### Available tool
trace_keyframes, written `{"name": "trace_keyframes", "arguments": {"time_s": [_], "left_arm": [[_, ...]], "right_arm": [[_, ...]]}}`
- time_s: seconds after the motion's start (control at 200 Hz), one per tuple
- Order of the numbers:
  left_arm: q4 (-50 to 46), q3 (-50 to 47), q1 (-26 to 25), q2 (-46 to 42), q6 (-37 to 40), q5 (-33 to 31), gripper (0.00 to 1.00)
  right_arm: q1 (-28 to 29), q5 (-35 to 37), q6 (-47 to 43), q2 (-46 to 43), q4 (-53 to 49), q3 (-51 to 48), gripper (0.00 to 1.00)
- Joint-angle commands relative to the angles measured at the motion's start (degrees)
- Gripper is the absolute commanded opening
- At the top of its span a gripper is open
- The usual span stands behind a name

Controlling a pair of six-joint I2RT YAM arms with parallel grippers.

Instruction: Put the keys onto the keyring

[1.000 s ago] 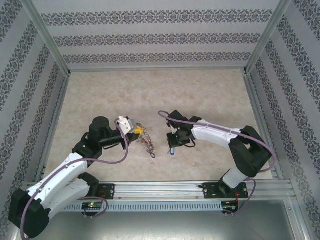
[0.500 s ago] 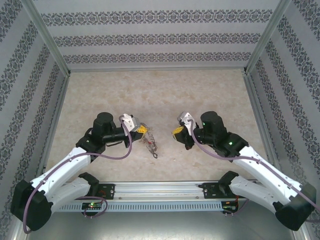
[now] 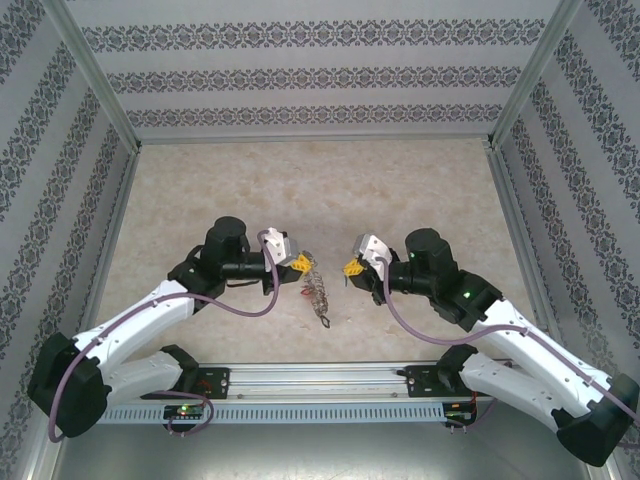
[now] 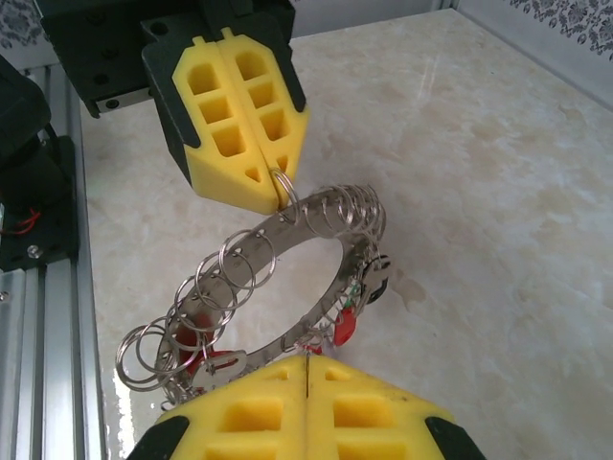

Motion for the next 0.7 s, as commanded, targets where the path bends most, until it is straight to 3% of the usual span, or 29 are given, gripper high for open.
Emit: {"name": "trace_keyframes", "arguments": {"time_s": [0.0,0.699], "left_arm": [[1.42,2.9,-1.06,0.75,2.04,2.5,0.0],[5.86,1.59,-2.75,2.6,0.05,-2.06,0.0]], "right_arm": [[2.24,4.33,-3.04,1.43,1.31,2.3,0.0],[5.02,-1.11,0.22,10.01,6.4,6.95,0.0]]}}
